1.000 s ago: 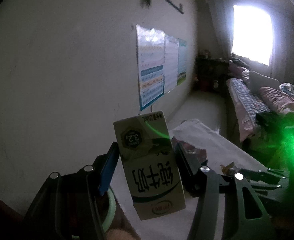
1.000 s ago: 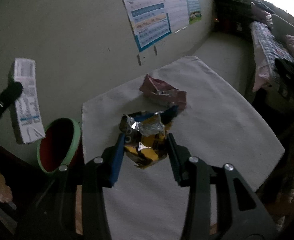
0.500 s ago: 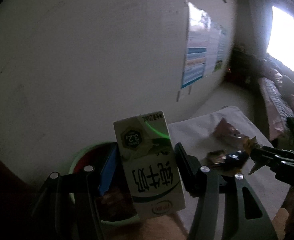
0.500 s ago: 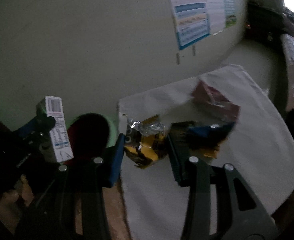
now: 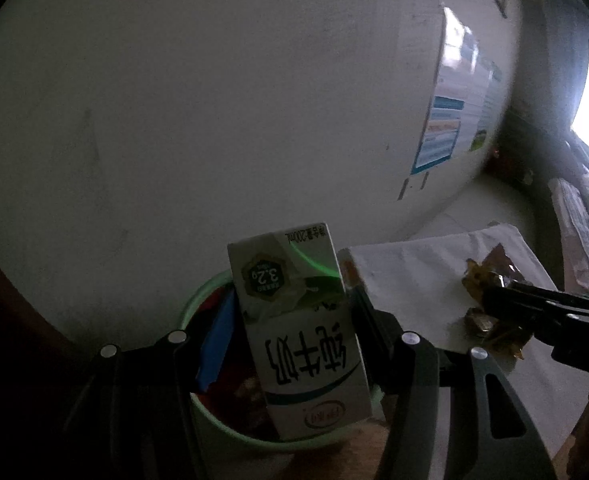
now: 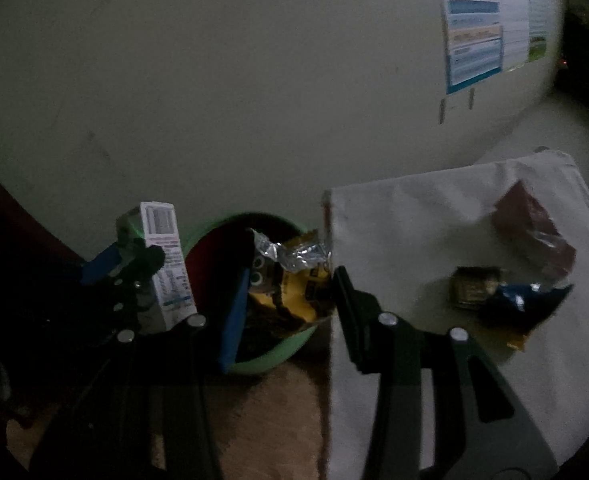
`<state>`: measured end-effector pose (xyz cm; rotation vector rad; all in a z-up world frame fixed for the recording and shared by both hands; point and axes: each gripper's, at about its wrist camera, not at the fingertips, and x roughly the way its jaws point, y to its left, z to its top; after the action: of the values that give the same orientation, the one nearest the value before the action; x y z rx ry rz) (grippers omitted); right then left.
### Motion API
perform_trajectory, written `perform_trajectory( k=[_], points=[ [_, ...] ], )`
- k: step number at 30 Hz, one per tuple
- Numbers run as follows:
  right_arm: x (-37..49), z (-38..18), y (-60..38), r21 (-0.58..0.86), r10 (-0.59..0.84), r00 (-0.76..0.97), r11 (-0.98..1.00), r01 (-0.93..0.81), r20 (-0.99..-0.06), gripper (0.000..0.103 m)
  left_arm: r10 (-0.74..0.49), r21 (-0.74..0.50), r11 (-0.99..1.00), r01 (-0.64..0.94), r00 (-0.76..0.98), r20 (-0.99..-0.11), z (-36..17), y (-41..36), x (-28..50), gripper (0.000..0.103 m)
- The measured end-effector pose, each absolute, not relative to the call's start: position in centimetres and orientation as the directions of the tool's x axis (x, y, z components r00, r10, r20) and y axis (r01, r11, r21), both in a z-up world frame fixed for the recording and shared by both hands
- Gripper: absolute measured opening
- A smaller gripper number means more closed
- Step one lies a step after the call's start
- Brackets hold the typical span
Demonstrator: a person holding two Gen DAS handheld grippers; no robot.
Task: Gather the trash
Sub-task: 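Carry the wrapper and milk carton over the green bin and open the right gripper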
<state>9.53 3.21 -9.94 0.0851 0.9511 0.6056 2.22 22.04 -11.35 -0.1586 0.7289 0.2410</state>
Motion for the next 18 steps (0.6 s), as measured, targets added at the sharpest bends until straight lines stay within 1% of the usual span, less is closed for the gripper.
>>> perform_trajectory(
  k=[4,9,12,14,15,16,17,18],
  points=[
    [10.1,-10.6,5.2,0.346,0.542,0.383,0.811,-0.472,-0.748,0.041,0.157,-0.094,0.947,-0.309,0.695,-0.701,-12.8,24.1,2.7,0.054],
    [11.5,-11.9,7.2,0.406,0.577,0.316,0.786,-0.465,-0.753,0.042,0.149,-0.120,0.934,-0.338,0.671,-0.726,-14.5,25.6,3.6,0.054],
    [12.2,-12.5,8.2,0.412,0.574,0.299,0.786,-0.461,-0.762,0.042,0.139,-0.137,0.927,-0.348,0.659,-0.739,-15.3,26.1,3.9,0.055],
    [12.4,-12.7,8.7,0.432,0.588,0.279,0.776,-0.459,-0.759,0.044,0.139,-0.142,0.923,-0.358,0.652,-0.745,-15.7,26.5,3.9,0.055],
    [12.5,-12.7,8.9,0.442,0.594,0.271,0.772,-0.457,-0.757,0.051,0.140,-0.141,0.921,-0.362,0.649,-0.748,-15.9,26.6,3.9,0.055],
    [12.6,-12.7,8.9,0.450,0.599,0.269,0.770,-0.452,-0.754,0.062,0.142,-0.140,0.920,-0.366,0.644,-0.752,-16.1,26.7,3.9,0.055],
    [12.7,-12.8,8.9,0.459,0.604,0.269,0.768,-0.447,-0.750,0.066,0.141,-0.142,0.919,-0.369,0.641,-0.755,-16.2,26.7,4.1,0.055],
    [12.8,-12.9,8.9,0.469,0.612,0.268,0.764,-0.443,-0.744,0.067,0.139,-0.145,0.917,-0.372,0.637,-0.758,-16.4,26.7,4.1,0.056]
  ],
)
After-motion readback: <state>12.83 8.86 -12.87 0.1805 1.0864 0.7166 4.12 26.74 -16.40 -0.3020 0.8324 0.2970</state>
